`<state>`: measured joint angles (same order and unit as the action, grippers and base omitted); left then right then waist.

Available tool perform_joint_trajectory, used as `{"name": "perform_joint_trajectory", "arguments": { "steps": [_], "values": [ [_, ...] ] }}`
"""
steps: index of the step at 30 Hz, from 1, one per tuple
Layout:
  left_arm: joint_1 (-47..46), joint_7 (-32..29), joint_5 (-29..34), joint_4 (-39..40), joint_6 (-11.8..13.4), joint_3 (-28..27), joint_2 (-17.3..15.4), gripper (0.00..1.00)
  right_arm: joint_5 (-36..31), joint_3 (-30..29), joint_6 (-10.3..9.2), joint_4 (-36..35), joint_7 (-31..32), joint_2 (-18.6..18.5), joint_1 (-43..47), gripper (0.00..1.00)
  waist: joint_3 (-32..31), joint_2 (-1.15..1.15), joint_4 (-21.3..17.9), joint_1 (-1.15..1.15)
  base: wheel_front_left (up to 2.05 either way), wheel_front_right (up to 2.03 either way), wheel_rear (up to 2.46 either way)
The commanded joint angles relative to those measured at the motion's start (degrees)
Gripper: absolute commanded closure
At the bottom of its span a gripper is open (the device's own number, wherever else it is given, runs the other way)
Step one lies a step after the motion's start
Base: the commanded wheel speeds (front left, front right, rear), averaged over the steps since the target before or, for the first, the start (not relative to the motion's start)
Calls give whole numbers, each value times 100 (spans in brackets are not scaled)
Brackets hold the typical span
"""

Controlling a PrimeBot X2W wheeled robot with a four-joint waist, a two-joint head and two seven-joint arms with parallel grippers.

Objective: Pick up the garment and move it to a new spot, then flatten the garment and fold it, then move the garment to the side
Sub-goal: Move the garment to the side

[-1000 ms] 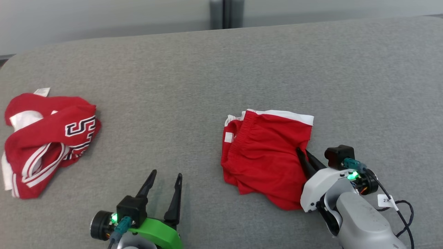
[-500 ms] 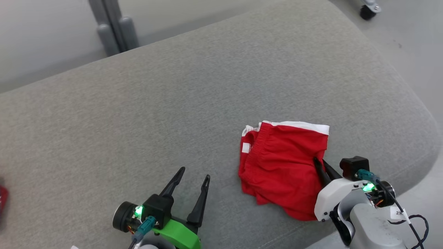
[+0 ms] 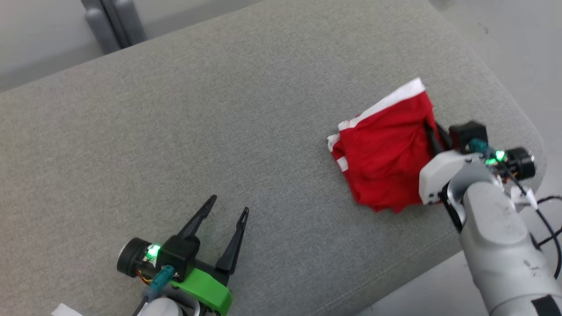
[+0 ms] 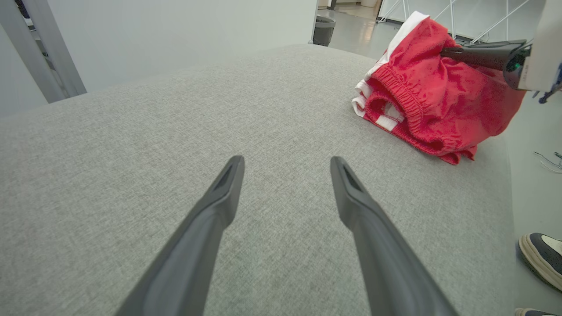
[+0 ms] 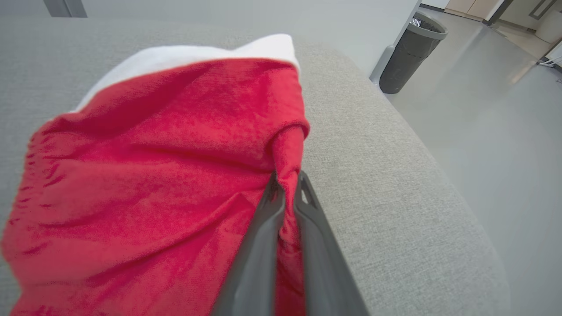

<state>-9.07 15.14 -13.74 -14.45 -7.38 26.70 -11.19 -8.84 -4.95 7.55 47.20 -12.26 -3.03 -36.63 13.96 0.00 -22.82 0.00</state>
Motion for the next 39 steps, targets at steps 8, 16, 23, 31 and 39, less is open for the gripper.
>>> {"name": "perform_joint_trajectory", "arguments": {
  "steps": [8, 16, 23, 31, 39],
  "values": [
    [-550, -2, -114, 486, -18, 45, -544, 0, -1415, -995, -13, -499, 935, -445, -1457, 100, 1260, 0, 835, 0, 0, 0, 0],
    [-1084, -2, -246, 837, -18, 208, -759, 0, -2453, -2185, -13, -1036, 1717, -897, -1974, 100, 1895, 0, 1375, 0, 0, 0, 0],
    [-1200, -2, -307, 897, -18, 165, -820, 0, -2853, -3072, -13, -1592, 1753, -882, -2026, 0, 2028, 0, 1525, 0, 0, 0, 0],
    [-1030, -4, -307, 711, -18, -45, -590, 0, -2916, -3437, -12, -1593, 938, -656, -2088, 0, 1575, 0, 1533, 0, 0, 0, 0],
    [-761, -2, -117, 276, -18, -711, -219, 0, -2371, -2842, -12, -800, -225, -141, -1929, 0, 821, 0, 1634, 0, 0, 0, 0]
  ]
}}
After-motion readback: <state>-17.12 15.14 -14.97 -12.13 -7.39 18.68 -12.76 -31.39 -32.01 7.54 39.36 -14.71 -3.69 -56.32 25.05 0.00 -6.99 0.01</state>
